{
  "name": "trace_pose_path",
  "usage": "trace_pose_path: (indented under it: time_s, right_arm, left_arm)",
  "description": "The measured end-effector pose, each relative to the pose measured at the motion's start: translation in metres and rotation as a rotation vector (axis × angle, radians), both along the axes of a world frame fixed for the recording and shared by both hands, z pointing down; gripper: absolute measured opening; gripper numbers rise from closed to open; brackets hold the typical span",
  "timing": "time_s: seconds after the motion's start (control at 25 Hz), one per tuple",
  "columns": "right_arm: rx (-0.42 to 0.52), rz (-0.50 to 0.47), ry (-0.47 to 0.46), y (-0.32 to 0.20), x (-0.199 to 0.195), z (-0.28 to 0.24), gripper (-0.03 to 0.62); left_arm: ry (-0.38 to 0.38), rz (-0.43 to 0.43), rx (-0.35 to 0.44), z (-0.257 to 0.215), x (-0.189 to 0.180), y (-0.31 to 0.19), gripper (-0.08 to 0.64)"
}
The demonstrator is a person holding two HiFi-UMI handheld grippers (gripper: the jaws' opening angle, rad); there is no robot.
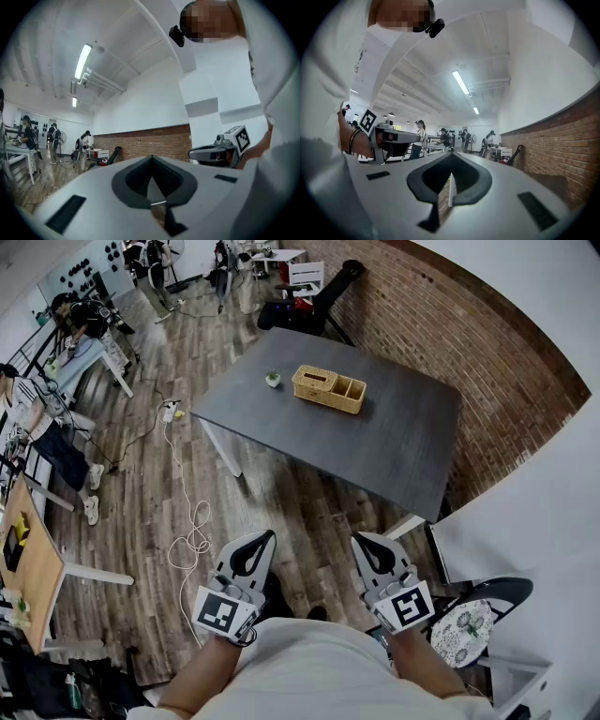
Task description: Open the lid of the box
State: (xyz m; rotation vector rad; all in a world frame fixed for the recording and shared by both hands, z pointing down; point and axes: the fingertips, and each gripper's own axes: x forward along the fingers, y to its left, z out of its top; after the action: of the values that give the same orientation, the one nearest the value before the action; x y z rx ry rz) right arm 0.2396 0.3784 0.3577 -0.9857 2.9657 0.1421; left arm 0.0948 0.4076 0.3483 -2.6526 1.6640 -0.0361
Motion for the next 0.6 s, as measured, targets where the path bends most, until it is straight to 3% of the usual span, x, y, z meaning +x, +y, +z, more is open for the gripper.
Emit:
trace_pose_path:
  time_s: [0.6]
  right_arm:
    - [-0.021,-0.019,0.016,-0.028,-0.029,0.012,0.003]
  left_arm:
    - [0.012,0.015,-0.031,0.011,-0.024,-0.034,0.012]
